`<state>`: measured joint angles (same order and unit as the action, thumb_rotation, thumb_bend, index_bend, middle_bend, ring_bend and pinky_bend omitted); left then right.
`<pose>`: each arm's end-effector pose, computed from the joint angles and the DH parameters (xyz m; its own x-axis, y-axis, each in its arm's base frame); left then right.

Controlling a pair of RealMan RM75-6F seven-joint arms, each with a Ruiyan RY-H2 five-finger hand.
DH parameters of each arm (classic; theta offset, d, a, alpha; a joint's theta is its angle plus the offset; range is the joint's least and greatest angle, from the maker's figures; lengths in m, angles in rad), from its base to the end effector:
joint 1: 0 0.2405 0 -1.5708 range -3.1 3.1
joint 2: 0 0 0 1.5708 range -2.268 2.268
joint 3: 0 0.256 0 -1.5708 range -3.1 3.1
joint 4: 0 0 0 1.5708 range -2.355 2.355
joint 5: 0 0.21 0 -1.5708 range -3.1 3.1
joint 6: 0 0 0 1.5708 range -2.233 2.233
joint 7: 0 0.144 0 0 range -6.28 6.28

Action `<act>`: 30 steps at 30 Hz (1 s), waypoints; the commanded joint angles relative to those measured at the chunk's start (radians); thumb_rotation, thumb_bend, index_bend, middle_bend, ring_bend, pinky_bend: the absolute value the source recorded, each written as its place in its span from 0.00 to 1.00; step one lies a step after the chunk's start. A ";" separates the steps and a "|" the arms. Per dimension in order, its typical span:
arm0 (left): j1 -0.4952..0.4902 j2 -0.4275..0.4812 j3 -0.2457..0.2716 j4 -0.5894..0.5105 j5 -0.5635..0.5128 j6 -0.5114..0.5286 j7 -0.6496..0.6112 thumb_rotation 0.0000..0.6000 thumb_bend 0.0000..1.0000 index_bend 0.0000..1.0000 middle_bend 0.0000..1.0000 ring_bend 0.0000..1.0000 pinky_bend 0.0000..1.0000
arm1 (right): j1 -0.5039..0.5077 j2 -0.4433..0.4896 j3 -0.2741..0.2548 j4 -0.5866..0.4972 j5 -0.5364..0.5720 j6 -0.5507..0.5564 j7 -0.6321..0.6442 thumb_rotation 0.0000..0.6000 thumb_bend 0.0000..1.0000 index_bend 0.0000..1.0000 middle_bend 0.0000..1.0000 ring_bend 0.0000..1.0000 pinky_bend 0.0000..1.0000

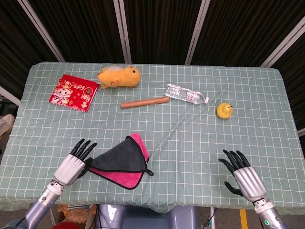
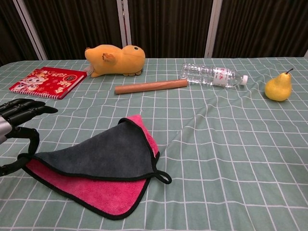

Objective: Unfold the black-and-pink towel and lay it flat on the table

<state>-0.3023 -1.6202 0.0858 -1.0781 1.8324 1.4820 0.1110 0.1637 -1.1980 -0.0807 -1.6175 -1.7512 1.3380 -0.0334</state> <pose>-0.2672 0.2087 -0.0004 0.5551 -0.0414 0.8308 0.6863 -0.5416 -0.4855 -0.2731 -0.1646 0.0857 0.4179 -0.2337 0.8779 -0.8826 -0.3335 0.3313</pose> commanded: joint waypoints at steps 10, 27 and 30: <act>0.000 0.006 0.010 0.002 -0.002 0.016 -0.026 1.00 0.47 0.63 0.07 0.00 0.02 | 0.069 -0.182 -0.004 -0.054 -0.043 -0.102 -0.086 1.00 0.34 0.54 0.00 0.00 0.00; -0.005 0.000 0.019 0.016 0.001 0.032 -0.046 1.00 0.47 0.63 0.07 0.00 0.02 | 0.133 -0.438 0.059 -0.042 0.083 -0.234 -0.270 1.00 0.34 0.48 0.00 0.00 0.00; -0.005 0.002 0.019 0.015 -0.002 0.033 -0.048 1.00 0.47 0.63 0.07 0.00 0.02 | 0.144 -0.469 0.063 -0.045 0.096 -0.250 -0.313 1.00 0.34 0.46 0.00 0.00 0.00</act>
<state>-0.3072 -1.6180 0.1050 -1.0634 1.8307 1.5153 0.0629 0.2986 -1.6486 -0.0223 -1.6608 -1.6656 1.1006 -0.3259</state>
